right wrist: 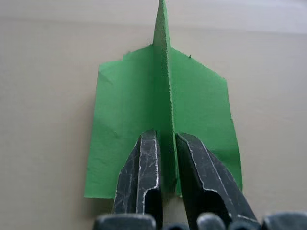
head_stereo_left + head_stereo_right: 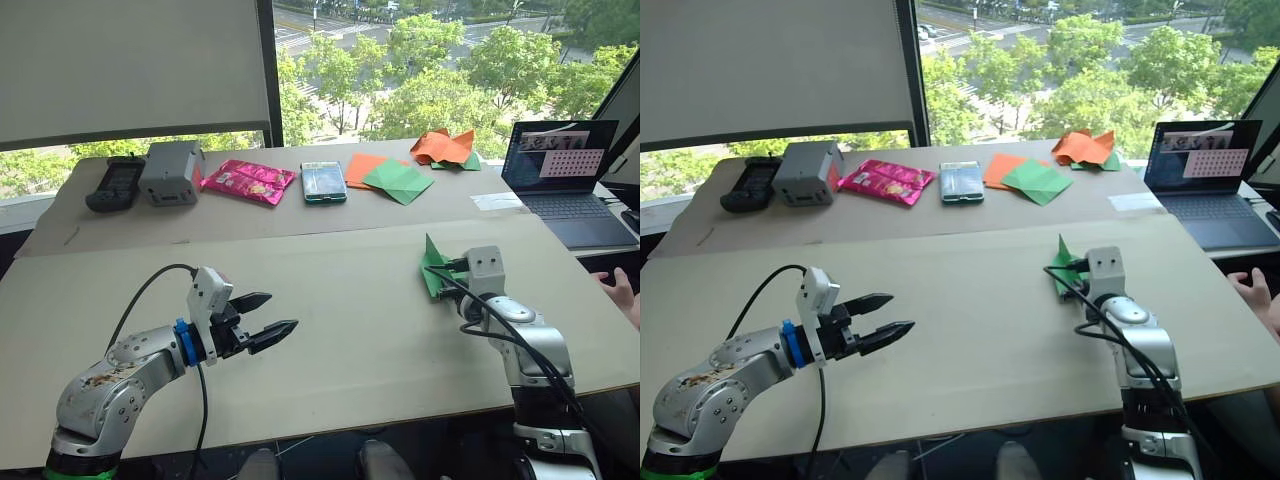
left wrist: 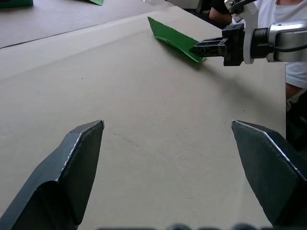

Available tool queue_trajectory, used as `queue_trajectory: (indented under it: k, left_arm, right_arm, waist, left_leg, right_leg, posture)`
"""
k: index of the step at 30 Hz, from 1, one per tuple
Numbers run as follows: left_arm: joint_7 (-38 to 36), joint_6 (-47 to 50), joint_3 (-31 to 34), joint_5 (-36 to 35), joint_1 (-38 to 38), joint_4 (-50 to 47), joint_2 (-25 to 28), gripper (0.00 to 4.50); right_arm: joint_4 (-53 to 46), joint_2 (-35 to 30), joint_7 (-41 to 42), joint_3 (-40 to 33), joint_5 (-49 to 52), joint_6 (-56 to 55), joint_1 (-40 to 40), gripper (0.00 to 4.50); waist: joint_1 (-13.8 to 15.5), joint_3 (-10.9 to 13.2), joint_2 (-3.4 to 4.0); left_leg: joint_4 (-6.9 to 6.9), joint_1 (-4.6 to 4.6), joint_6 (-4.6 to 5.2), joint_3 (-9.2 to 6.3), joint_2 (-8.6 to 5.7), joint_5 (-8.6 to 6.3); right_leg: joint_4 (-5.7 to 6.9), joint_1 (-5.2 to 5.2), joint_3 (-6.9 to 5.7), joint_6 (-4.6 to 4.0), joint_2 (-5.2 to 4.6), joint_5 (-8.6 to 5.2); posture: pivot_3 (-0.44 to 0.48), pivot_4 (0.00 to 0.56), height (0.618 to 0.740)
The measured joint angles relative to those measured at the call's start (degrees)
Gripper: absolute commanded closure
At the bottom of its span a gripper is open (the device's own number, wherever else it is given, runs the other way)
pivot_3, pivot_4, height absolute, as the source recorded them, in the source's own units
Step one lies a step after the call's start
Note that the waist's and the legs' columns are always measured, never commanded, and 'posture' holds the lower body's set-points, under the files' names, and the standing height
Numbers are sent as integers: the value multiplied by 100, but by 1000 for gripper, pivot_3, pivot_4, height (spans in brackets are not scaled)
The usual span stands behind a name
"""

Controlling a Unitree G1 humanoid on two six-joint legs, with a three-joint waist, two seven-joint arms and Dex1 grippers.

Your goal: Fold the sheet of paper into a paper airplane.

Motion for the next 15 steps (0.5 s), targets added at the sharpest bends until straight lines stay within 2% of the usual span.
queue_trajectory:
  k: [3, 7, 11, 15]
  left_arm:
    - [-4, 0, 3, -1, 2, 0, 22, 0]
    - [3, 0, 38, -2, 2, 1, 47, 0]
    - [269, -36, 375, 11, 41, 58, -1, 0]
    - [653, -307, 853, 134, 245, 187, -143, 0]
  right_arm:
    - [-155, 16, 63, -66, 164, 0, -1, 1400]
    - [-614, -8, 325, -129, 481, -2, -54, 87]
    - [-1448, -182, 1136, -78, 950, -533, 22, 30]
    - [-2181, -461, 2029, 410, 1266, -1117, 594, 30]
  waist:
    - [-2, 1, 2]
    - [-3, 3, 4]
    - [-3, 5, 4]
    - [-1, 5, -8]
  left_leg:
    - [0, 0, 0, 0, 0, 0]
    - [-1, -1, 0, -1, 0, 0]
    - [-5, 2, -1, -4, 2, -1]
    - [-8, 22, -40, -5, 4, -28]
  right_leg:
    - [1, 0, 0, 0, 0, 0]
    - [0, -1, -1, 0, 0, 0]
    - [0, -2, -4, 1, 0, 0]
    - [-6, -8, -8, -1, -2, -2]
  posture:
    - [0, 150, 721]
    - [0, 150, 721]
    - [0, 150, 721]
    - [0, 150, 721]
